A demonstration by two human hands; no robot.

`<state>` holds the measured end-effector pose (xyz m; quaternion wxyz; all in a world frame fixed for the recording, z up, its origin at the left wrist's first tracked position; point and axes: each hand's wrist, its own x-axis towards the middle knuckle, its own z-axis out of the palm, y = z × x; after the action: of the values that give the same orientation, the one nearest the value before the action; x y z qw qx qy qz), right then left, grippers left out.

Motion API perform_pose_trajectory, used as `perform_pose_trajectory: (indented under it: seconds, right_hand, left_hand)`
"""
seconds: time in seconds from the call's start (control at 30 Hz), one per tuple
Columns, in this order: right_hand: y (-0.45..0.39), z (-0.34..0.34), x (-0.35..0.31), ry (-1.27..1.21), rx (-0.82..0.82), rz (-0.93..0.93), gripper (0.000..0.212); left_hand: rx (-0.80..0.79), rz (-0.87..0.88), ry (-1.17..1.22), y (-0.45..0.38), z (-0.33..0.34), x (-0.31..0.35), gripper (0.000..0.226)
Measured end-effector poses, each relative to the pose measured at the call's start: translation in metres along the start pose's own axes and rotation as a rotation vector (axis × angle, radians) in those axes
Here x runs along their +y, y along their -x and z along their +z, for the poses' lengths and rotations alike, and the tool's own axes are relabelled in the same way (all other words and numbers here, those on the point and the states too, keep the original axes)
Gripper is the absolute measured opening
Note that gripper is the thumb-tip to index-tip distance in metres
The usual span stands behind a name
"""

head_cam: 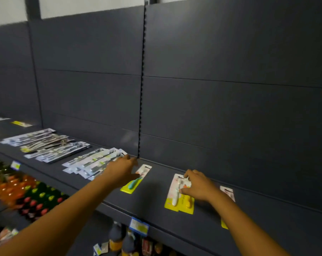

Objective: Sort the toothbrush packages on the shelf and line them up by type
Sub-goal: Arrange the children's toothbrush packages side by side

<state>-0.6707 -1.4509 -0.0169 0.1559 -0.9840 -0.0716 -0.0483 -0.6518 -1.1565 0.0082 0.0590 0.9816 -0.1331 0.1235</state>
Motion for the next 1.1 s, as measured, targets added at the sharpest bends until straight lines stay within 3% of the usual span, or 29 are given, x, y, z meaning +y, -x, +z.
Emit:
perform_pose_trajectory:
  seconds: [0.4,0.57,0.77,1.1]
  right_hand:
    - [-0.119,0.082,-0.305,0.011,-0.093,-0.381,0.062]
    - [-0.151,0.126,-0.414,-0.007,-0.160,-0.511,0.061]
    - [-0.195,0.163,-0.511,-0.008,-0.200,-0.608,0.059]
    - [-0.309,0.223,-0.628,-0.043,-0.234,-0.702,0.063]
  left_hand:
    - [0.039,-0.375,-0.080,0.113,-0.061,-0.298,0.053]
    - [0.023,-0.517,-0.099,0.160,-0.074,-0.392,0.052]
    - [0.058,-0.643,-0.105,0.181,-0.076,-0.484,0.056]
    - [0.093,-0.735,-0.073,0.137,-0.061,-0.613,0.050]
